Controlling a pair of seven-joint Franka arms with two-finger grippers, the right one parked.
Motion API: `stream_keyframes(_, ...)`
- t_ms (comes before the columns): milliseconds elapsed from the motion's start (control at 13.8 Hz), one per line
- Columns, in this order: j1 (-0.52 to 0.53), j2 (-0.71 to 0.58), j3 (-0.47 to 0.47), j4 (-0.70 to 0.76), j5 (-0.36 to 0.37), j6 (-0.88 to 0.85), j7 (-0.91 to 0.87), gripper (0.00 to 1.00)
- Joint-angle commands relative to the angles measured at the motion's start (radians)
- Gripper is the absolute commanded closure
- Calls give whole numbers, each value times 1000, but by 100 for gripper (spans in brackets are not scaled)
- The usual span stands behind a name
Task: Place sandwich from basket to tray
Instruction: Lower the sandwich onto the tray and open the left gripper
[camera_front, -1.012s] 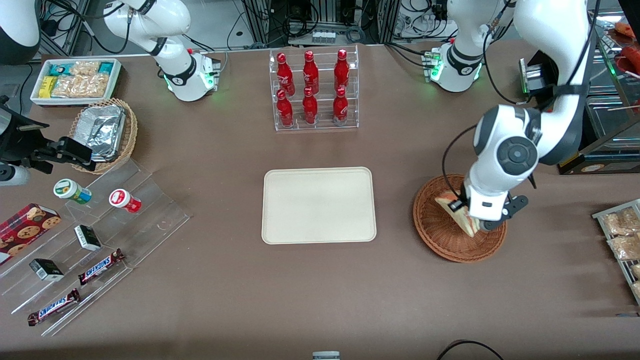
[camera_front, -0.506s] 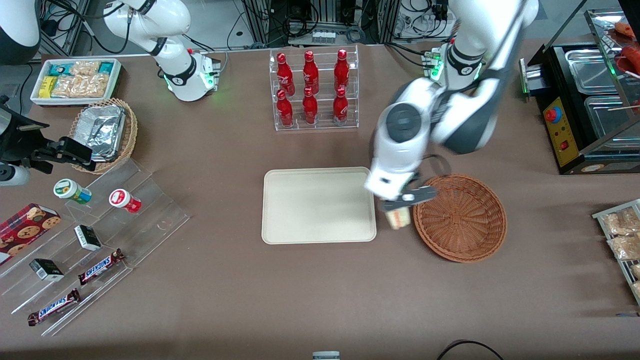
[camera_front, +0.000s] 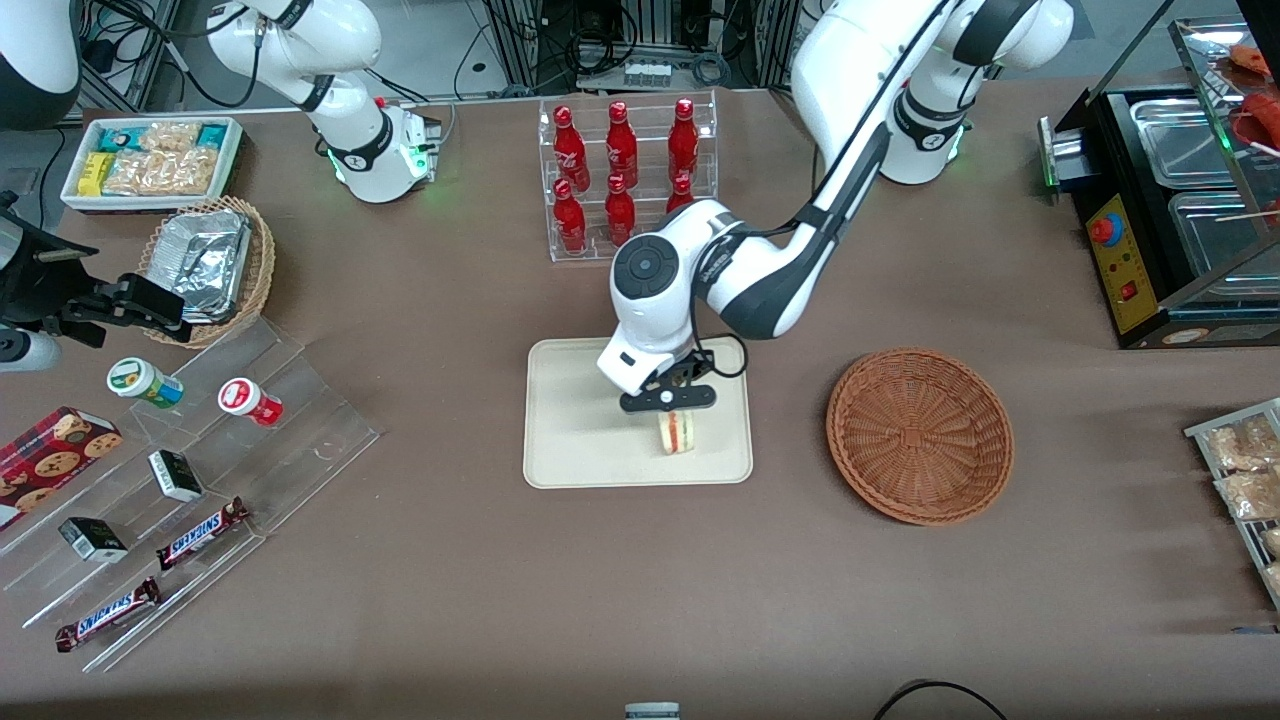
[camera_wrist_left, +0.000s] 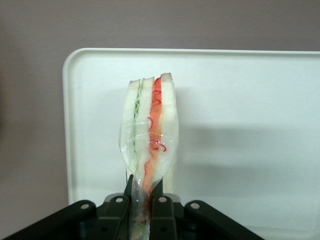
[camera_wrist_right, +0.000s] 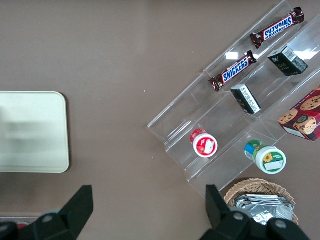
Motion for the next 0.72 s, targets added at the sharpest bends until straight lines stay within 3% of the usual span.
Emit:
stream_keyframes(0, -15, 37, 14, 43, 11, 14, 19, 100)
stream_keyframes(506, -44, 102, 17, 43, 13, 101, 33, 100)
stream_keyframes(578, -44, 102, 17, 42, 13, 100, 33, 91)
stream_keyframes(651, -42, 100, 17, 42, 13, 100, 33, 52)
